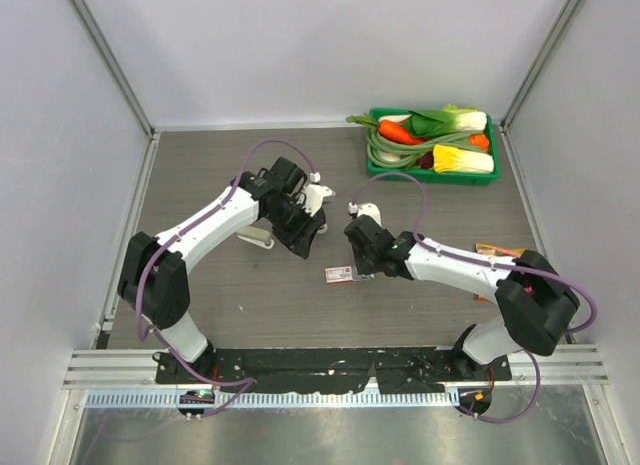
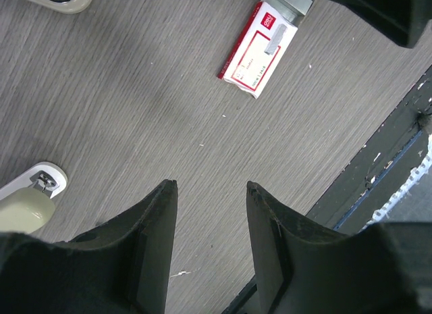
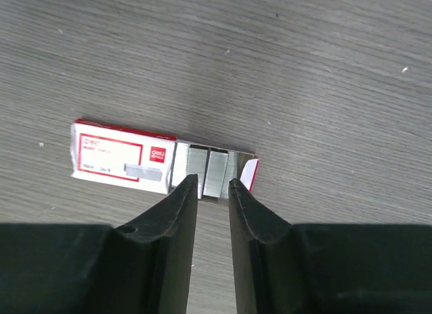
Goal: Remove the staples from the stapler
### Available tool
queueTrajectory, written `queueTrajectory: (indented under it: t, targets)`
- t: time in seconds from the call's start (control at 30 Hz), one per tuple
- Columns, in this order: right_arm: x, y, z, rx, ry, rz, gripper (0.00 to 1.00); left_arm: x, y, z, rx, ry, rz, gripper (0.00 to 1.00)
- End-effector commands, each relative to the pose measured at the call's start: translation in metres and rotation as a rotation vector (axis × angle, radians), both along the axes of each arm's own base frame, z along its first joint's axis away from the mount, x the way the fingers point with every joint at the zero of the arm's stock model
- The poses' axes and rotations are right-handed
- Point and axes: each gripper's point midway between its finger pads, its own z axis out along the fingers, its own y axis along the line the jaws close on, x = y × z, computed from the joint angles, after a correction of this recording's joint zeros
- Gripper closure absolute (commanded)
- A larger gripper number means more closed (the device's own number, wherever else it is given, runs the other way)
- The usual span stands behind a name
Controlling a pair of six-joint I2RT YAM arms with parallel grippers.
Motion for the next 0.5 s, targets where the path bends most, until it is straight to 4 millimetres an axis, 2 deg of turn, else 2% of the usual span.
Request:
queueTrajectory:
  t: [0.0, 0.1, 0.13, 0.2, 0.23, 0.33, 0.47]
  targets:
    - [0.020, 0.001, 0.044, 0.084, -0.089, -0.050, 0.70, 0.004, -0.007, 0.011, -0.048, -0.046, -0.011, 0.51]
    - [0.022, -0.012, 0.047, 0.104, -0.086, -0.081, 0.73, 0.002, -0.008, 0.001, -0.046, -0.037, -0.020, 0.53]
    - [0.024, -0.024, 0.043, 0.105, -0.077, -0.110, 0.73, 0.001, -0.007, -0.002, -0.041, -0.035, -0.025, 0.53]
    - [0.021, -0.029, 0.035, 0.128, -0.039, -0.115, 0.74, -0.002, -0.007, -0.014, -0.021, -0.024, -0.043, 0.54]
    - [0.021, -0.038, 0.027, 0.138, -0.025, -0.137, 0.74, -0.002, -0.006, -0.018, -0.010, -0.025, -0.046, 0.54]
    - [0.015, -0.041, 0.014, 0.178, 0.019, -0.148, 0.74, -0.006, -0.003, -0.036, 0.026, -0.020, -0.068, 0.55]
    - [0.011, -0.033, 0.006, 0.250, 0.051, -0.145, 0.74, -0.004, -0.002, -0.055, 0.071, -0.034, -0.085, 0.56]
